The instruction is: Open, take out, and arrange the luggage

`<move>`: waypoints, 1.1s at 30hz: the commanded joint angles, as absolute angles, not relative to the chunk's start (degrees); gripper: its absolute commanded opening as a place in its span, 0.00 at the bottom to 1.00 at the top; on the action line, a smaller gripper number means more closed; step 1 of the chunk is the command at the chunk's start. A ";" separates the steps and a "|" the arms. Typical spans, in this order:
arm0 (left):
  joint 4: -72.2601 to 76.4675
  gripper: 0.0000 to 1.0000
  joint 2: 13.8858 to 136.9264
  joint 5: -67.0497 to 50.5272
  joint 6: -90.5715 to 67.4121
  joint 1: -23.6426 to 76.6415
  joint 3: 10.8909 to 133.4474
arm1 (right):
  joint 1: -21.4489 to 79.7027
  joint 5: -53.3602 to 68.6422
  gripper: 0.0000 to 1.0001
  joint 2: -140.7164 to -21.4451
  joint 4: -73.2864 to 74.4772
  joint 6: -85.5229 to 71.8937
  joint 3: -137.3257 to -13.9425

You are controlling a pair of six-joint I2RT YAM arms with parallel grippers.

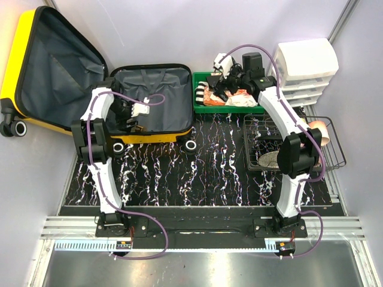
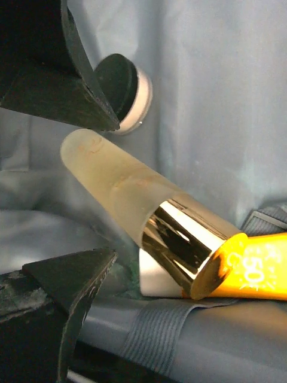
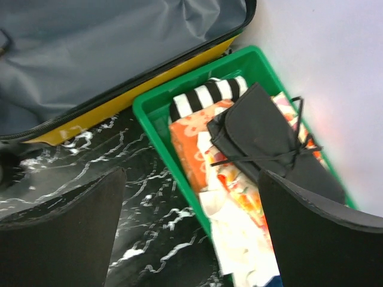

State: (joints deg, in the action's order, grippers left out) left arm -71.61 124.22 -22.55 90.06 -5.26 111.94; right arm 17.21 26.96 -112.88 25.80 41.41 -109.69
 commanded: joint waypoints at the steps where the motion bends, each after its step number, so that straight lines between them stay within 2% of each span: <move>1: -72.08 0.81 127.34 -27.14 99.58 -4.83 113.29 | 14.25 32.16 1.00 -110.47 26.54 27.88 -113.98; 6: -67.07 0.73 128.67 -25.40 99.58 -4.22 110.05 | 11.26 36.65 1.00 -111.62 26.46 14.43 -117.07; 8: -64.78 0.63 128.76 -26.01 98.88 -4.22 109.51 | 10.20 37.79 1.00 -112.23 26.37 9.87 -118.03; 9: -64.60 0.58 128.85 -26.36 98.27 -4.13 109.60 | 9.76 38.23 1.00 -112.32 26.11 8.63 -118.21; 10: -64.43 0.47 128.67 -27.41 97.83 -4.22 109.77 | 9.58 38.41 1.00 -112.32 25.84 7.57 -118.30; 13: -64.42 0.30 126.66 -29.87 96.07 -4.22 109.86 | 8.96 37.71 1.00 -111.89 23.39 3.53 -116.99; 14: -64.42 0.19 125.78 -30.49 95.37 -4.22 109.78 | 8.96 35.36 1.00 -111.71 21.73 1.25 -116.46; 16: -64.42 0.08 123.42 -32.16 92.91 -4.22 109.77 | 8.79 33.76 1.00 -111.36 20.14 0.35 -115.32; 17: -64.34 0.00 122.70 -32.69 91.94 -4.22 109.86 | 8.79 33.23 1.00 -111.27 18.82 -2.08 -114.96; 23: -59.95 0.00 118.92 -37.08 77.01 -4.22 113.28 | 7.65 37.51 1.00 -111.71 13.11 -5.35 -114.17; 28: -52.06 0.00 116.90 -45.68 56.02 -4.04 117.50 | 7.65 40.07 0.99 -112.50 6.96 -10.54 -113.73; 33: -44.49 0.00 115.93 -52.02 35.03 -2.03 119.36 | 7.91 45.08 0.98 -113.90 -5.08 -23.09 -111.81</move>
